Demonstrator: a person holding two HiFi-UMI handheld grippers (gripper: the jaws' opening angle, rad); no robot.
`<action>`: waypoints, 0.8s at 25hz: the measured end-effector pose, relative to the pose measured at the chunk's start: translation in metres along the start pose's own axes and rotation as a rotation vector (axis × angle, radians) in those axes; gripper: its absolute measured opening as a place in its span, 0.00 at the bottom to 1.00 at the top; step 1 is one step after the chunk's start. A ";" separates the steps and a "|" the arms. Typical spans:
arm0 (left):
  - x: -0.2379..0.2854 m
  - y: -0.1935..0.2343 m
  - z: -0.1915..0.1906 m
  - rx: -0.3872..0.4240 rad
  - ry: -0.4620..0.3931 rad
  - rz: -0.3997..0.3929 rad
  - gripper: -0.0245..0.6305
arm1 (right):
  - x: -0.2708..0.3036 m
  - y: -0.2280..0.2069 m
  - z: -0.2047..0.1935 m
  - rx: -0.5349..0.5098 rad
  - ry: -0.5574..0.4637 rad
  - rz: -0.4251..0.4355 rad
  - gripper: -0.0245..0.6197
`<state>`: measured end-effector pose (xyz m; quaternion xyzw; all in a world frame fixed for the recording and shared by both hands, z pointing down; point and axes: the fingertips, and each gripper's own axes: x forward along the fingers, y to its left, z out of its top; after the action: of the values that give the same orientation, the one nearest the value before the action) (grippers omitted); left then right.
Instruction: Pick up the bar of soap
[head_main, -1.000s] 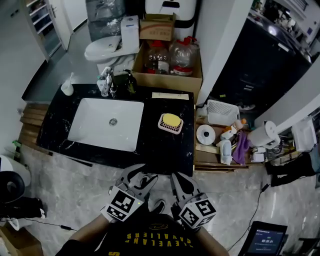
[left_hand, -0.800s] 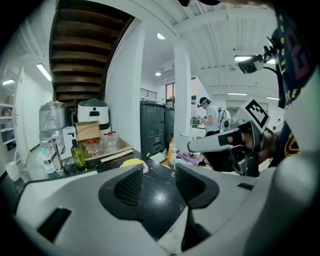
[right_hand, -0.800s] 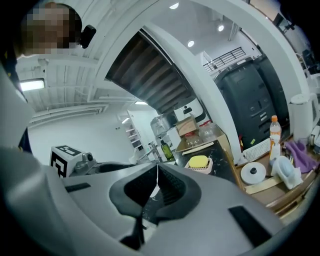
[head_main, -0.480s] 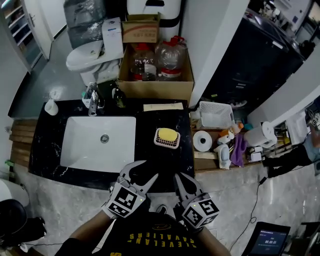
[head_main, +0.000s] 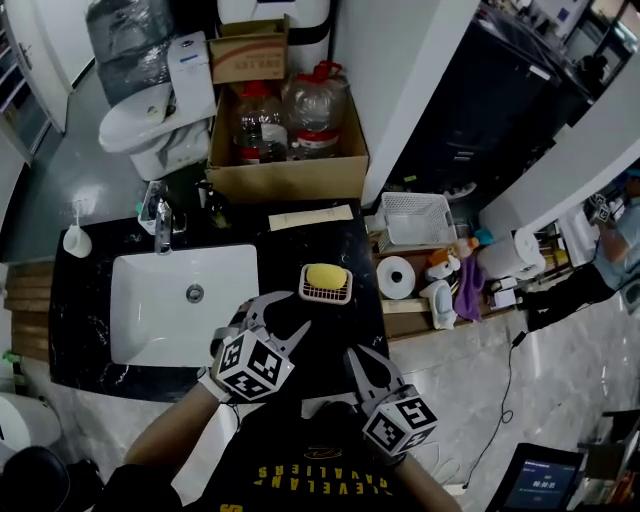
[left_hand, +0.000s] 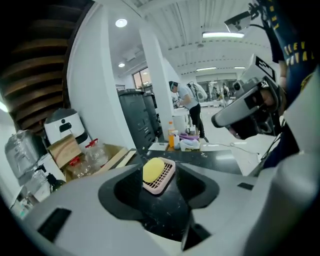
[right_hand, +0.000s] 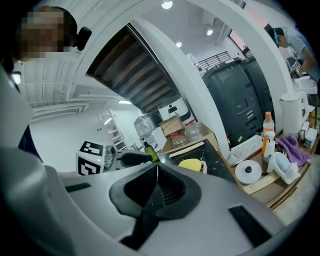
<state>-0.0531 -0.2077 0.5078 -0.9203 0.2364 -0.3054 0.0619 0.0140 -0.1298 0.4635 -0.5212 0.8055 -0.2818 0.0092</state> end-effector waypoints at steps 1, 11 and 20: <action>0.005 0.003 0.000 0.017 0.010 -0.005 0.36 | 0.001 -0.001 0.000 0.005 0.002 -0.002 0.06; 0.061 0.021 -0.003 0.178 0.143 -0.041 0.38 | 0.001 -0.027 0.014 0.045 0.007 0.000 0.06; 0.108 0.016 -0.016 0.369 0.297 -0.101 0.41 | -0.004 -0.055 0.025 0.065 0.007 -0.003 0.07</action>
<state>0.0074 -0.2723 0.5742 -0.8491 0.1370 -0.4779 0.1783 0.0698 -0.1540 0.4665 -0.5208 0.7953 -0.3094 0.0230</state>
